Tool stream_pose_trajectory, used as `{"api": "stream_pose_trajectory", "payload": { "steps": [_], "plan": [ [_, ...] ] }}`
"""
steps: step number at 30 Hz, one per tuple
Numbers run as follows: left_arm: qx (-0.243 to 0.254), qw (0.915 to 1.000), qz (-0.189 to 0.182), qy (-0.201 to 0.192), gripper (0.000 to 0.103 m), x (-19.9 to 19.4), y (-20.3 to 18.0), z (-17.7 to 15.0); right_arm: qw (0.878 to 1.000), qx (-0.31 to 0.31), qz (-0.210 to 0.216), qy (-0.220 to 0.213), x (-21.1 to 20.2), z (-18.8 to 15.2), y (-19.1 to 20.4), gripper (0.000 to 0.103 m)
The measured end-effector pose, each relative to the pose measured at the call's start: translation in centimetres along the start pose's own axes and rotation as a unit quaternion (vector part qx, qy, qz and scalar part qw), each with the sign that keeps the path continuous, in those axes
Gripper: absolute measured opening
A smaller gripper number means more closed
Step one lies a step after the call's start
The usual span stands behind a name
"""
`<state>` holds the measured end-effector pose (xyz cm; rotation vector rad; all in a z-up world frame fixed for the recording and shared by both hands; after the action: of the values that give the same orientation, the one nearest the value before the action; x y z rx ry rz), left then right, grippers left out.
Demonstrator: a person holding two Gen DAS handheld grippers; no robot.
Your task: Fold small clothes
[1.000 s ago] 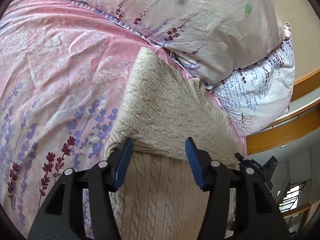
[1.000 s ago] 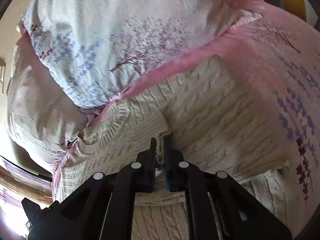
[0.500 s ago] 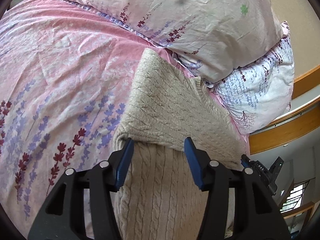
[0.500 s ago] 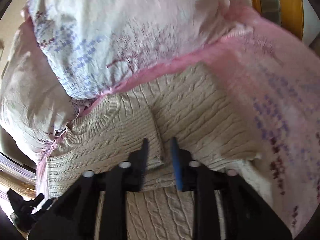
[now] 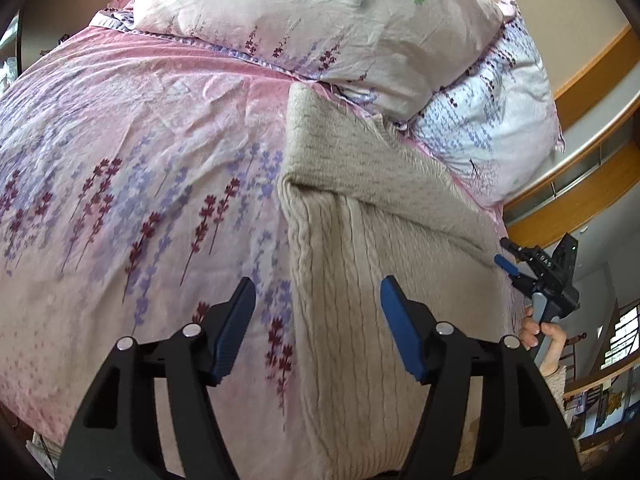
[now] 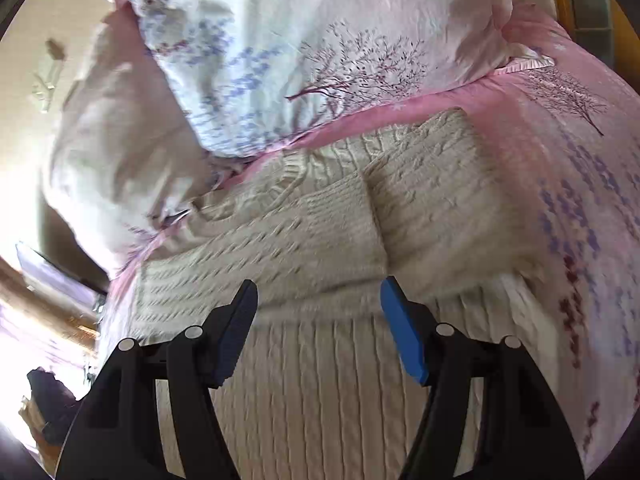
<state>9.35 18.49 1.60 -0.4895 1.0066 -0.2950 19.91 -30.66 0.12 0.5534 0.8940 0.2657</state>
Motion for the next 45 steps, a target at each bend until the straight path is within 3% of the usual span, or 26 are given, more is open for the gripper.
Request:
{"api": "stream_pose_trajectory", "payload": {
  "steps": [5, 11, 15, 19, 21, 27, 30, 32, 35, 39, 41, 45],
  "plan": [
    [0.026, 0.9994, 0.003, 0.024, 0.068, -1.5, 0.3, -3.8, 0.999, -0.04, 0.028, 0.014, -6.5, -4.2, -2.0, 0.076],
    [0.035, 0.9978, -0.019, 0.054, 0.067, -1.7, -0.4, -7.0, 0.998, -0.029, -0.027, 0.039, -11.4, -9.4, -6.9, 0.076],
    [0.039, 0.9964, -0.024, 0.071, 0.066, -1.1, -1.1, -8.4, 0.999, -0.005, -0.019, 0.049, -12.5, -11.7, -9.1, 0.075],
    [0.036, 0.9959, -0.027, 0.079, 0.061, -0.8, -1.3, -9.3, 0.997, 0.007, -0.008, 0.071, -11.8, -13.1, -10.0, 0.059],
    [0.037, 0.996, -0.027, 0.076, 0.06, -1.0, -1.3, -9.7, 0.997, 0.007, 0.009, 0.072, -11.7, -13.7, -10.0, 0.057],
    [0.025, 0.9942, -0.063, 0.083, 0.056, -1.3, -1.7, -11.3, 0.988, 0.043, 0.109, 0.1, -10.8, -14.7, -10.4, 0.041],
    [0.011, 0.9933, -0.076, 0.086, 0.051, -1.2, -1.7, -11.8, 0.981, 0.054, 0.147, 0.111, -10.4, -15.6, -10.2, 0.032],
    [0.002, 0.9925, -0.082, 0.091, 0.041, -1.1, -1.7, -11.9, 0.979, 0.054, 0.16, 0.117, -10.2, -15.8, -10.0, 0.023],
    [-0.023, 0.9867, -0.113, 0.115, 0.027, -0.1, -1.7, -12.2, 0.977, 0.046, 0.17, 0.123, -10.1, -16.1, -9.4, 0.023],
    [-0.031, 0.9858, -0.117, 0.116, 0.022, 0.4, -1.8, -12.1, 0.976, 0.031, 0.174, 0.128, -10.1, -16.0, -8.6, 0.023],
    [-0.036, 0.9856, -0.117, 0.117, 0.013, 0.6, -1.8, -12.2, 0.977, 0.022, 0.171, 0.126, -10.1, -15.9, -8.1, 0.012],
    [-0.028, 0.9873, -0.115, 0.106, 0.007, 0.7, -2.4, -11.3, 0.981, -0.001, 0.167, 0.096, -10.6, -14.9, -6.9, 0.008]
  ]
}}
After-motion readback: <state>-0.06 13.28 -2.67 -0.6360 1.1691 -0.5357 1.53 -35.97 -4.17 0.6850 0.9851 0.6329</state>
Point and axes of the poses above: each gripper's, at about its wrist camera, not at the fingertips, and x roughly the way its jaws point, y to its left, z to its top, the point moved 1 cm from there along x, roughly the way its jaws point
